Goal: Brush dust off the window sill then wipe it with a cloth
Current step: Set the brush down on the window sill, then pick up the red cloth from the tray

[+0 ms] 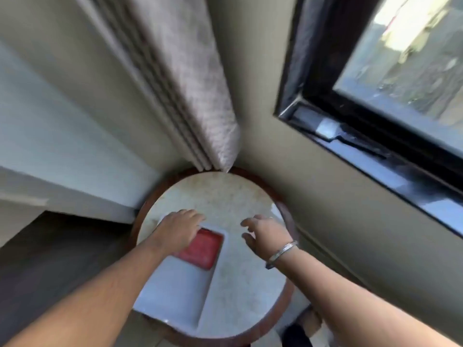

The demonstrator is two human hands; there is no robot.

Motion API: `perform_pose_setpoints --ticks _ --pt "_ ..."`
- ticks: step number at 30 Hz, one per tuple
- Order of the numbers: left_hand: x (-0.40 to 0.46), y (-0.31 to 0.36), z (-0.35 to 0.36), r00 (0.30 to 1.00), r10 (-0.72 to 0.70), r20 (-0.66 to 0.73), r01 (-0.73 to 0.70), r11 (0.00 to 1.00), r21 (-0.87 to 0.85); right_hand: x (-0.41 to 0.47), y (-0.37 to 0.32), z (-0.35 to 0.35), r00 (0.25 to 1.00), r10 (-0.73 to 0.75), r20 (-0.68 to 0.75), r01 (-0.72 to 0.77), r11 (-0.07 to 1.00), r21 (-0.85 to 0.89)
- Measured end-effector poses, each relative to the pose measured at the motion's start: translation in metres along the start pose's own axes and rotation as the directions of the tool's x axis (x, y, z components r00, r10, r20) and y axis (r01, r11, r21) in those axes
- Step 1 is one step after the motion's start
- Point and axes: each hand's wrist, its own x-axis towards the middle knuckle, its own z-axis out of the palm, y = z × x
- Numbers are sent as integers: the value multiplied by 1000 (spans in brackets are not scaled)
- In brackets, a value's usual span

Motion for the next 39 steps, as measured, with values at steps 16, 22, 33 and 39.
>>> perform_pose_setpoints --ticks 16,22,33,39 --pt "-10 -64 164 331 -620 711 287 -652 -702 116 -110 251 573 598 561 -679 -37 733" --pt "-25 -58 146 562 -405 721 56 -851 -523 97 -93 212 575 655 491 -407 -292 865" --pt "10 90 8 901 86 424 392 -578 -716 -106 37 31 782 555 285 -208 -200 958" --pt "67 266 -83 950 238 204 236 -116 -965 -227 126 -72 714 697 -70 106 -9 994"
